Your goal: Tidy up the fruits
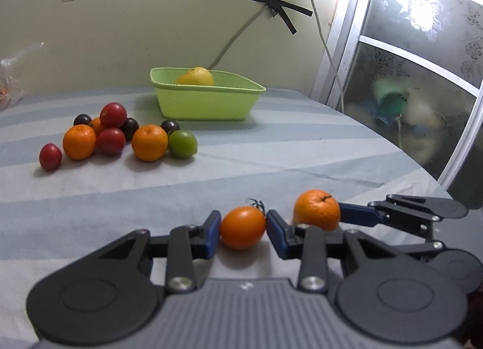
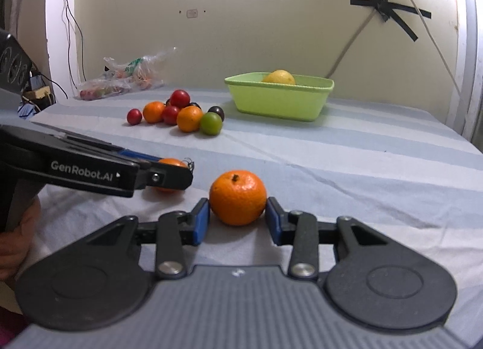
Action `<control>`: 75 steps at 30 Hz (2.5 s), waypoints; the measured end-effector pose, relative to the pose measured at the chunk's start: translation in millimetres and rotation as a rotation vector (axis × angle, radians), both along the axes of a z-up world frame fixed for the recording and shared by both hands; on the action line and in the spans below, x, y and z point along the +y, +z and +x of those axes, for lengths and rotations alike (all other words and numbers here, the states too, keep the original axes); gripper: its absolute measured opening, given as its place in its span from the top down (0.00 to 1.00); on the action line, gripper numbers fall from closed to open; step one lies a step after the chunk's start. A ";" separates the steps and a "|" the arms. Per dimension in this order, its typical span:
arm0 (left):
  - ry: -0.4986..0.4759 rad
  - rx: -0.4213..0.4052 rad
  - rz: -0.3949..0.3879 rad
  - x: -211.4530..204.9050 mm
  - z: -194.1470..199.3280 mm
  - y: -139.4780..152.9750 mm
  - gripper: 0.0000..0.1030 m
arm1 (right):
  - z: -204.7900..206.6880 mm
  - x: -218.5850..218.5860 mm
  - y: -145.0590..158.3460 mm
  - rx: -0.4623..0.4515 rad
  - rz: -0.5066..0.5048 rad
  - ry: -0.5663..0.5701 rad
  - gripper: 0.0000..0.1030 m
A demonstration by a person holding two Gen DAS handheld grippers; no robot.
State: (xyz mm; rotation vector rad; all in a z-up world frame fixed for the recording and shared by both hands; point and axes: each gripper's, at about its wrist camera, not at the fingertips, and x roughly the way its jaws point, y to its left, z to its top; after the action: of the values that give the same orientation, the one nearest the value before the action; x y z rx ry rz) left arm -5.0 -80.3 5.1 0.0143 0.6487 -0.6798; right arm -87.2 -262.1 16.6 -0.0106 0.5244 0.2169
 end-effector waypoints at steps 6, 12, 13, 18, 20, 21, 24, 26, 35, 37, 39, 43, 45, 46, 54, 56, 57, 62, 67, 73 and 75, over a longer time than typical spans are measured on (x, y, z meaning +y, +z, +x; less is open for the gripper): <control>0.006 -0.003 -0.005 0.8 -1.0 -0.4 0.65 | 1.0 -2.4 0.2 -0.003 0.027 -0.002 0.58; 0.005 -0.004 -0.004 0.7 -0.4 -0.1 0.65 | 0.8 -4.3 0.3 -0.004 0.042 -0.015 0.58; 0.005 -0.003 -0.004 0.8 -0.5 -0.1 0.66 | 1.0 -4.8 0.5 -0.005 0.046 -0.019 0.58; 0.005 -0.006 -0.001 0.4 -0.7 0.0 0.66 | 0.2 -1.6 0.3 -0.009 0.021 -0.017 0.58; 0.005 -0.006 -0.002 0.5 -0.7 0.0 0.66 | -0.3 -0.4 0.3 -0.012 0.014 -0.017 0.58; 0.005 -0.005 -0.002 0.5 -0.8 0.0 0.66 | -0.7 -0.3 0.3 -0.013 0.013 -0.018 0.59; 0.008 -0.004 -0.005 0.8 -0.3 0.1 0.65 | -1.0 -0.6 0.3 -0.017 0.015 -0.024 0.59; 0.012 -0.003 -0.009 1.2 -0.2 0.1 0.65 | -1.0 -1.3 0.7 -0.019 0.018 -0.035 0.59; 0.013 -0.002 -0.012 2.3 0.0 -0.1 0.65 | -1.3 0.6 0.3 -0.016 0.006 -0.039 0.59; 0.013 -0.003 -0.011 2.3 -0.2 0.0 0.65 | -1.4 1.1 0.2 -0.016 0.005 -0.040 0.59; 0.013 -0.003 -0.010 2.4 -0.2 0.1 0.65 | -1.3 1.0 0.1 -0.017 0.004 -0.039 0.59; 0.012 -0.003 -0.010 2.6 -0.1 0.2 0.65 | -0.9 1.1 0.2 -0.016 0.005 -0.039 0.59; 0.012 -0.003 -0.010 2.5 -0.2 0.2 0.65 | -0.9 1.0 0.2 -0.016 0.005 -0.039 0.59; 0.012 -0.003 -0.010 2.4 -0.2 0.3 0.65 | -0.9 1.0 0.3 -0.016 0.005 -0.039 0.59; 0.012 -0.004 -0.009 2.0 -0.7 0.6 0.65 | -1.1 0.9 0.4 -0.016 0.007 -0.039 0.59; 0.017 -0.006 -0.012 2.6 -0.7 0.9 0.65 | -1.5 0.7 0.5 -0.021 0.009 -0.042 0.59; 0.019 -0.007 -0.015 3.6 -0.7 1.3 0.65 | -2.1 0.2 0.8 -0.026 0.012 -0.047 0.59; 0.019 0.010 -0.029 6.8 3.4 6.2 0.66 | -0.7 -5.7 5.9 -0.028 0.046 -0.060 0.59; 0.007 -0.010 -0.079 12.9 17.6 33.1 0.66 | 14.9 -13.9 28.9 -0.083 0.053 -0.041 0.59; 0.030 0.015 -0.149 9.2 74.3 66.4 0.66 | 64.8 -28.6 53.3 -0.153 0.058 -0.037 0.59; 0.051 0.020 -0.148 3.6 99.9 73.8 0.66 | 84.5 -32.0 57.3 -0.169 0.048 -0.043 0.59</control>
State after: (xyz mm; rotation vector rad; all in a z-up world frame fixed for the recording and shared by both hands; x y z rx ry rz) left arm 94.9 -76.7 78.9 -0.1459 0.6144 -0.6785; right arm -2.7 -294.0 73.8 0.0290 0.3505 0.1850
